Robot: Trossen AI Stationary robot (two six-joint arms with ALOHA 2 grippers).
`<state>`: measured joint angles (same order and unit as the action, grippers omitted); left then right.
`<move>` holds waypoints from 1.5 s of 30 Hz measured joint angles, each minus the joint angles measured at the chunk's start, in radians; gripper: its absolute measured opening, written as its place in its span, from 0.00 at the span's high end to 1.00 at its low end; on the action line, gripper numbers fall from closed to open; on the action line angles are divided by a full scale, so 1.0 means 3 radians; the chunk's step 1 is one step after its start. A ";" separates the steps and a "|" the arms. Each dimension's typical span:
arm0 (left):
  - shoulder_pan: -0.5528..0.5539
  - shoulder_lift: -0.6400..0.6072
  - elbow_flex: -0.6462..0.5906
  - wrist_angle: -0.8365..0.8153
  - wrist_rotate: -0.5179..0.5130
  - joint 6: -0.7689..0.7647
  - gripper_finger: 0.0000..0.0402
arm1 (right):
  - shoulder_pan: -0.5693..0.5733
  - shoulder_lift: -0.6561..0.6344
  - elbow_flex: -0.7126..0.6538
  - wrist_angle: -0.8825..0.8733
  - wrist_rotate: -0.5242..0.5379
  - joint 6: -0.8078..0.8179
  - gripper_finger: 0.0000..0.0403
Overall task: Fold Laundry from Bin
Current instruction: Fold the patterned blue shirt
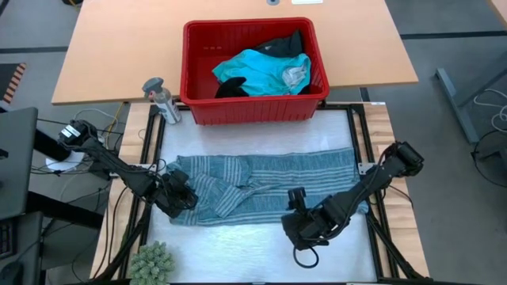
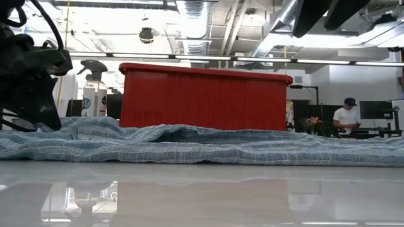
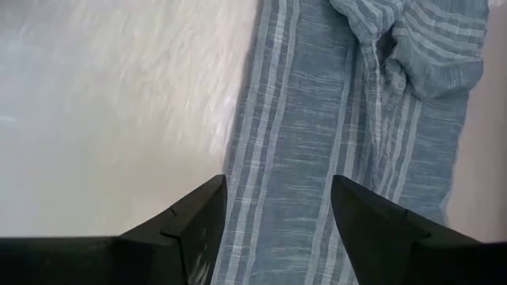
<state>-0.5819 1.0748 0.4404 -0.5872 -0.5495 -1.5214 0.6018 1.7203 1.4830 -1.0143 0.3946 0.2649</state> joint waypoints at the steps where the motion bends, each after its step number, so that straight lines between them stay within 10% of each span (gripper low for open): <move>1: 0.0000 0.0000 0.0000 0.0015 0.0020 0.0023 0.89 | 0.0002 0.0000 0.0000 0.0001 0.0000 0.0000 0.37; 21: 0.0000 -0.0017 0.0640 0.0095 0.0002 0.0017 1.00 | -0.0015 0.0006 -0.0037 0.0375 0.0164 -0.0104 0.37; 31: 0.0000 -0.0017 0.0651 0.0086 -0.0047 0.0059 1.00 | -0.0234 0.0033 -0.0924 0.3274 0.0348 -0.2113 0.37; 45: 0.0001 -0.0017 0.0651 0.0088 -0.0078 0.0085 1.00 | -0.0708 0.1123 -0.0462 0.3593 0.0183 -0.3054 0.37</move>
<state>-0.5816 1.0698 0.6357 -0.5609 -0.5729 -1.4960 0.3895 2.0570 1.3444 0.0637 0.4496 -0.6511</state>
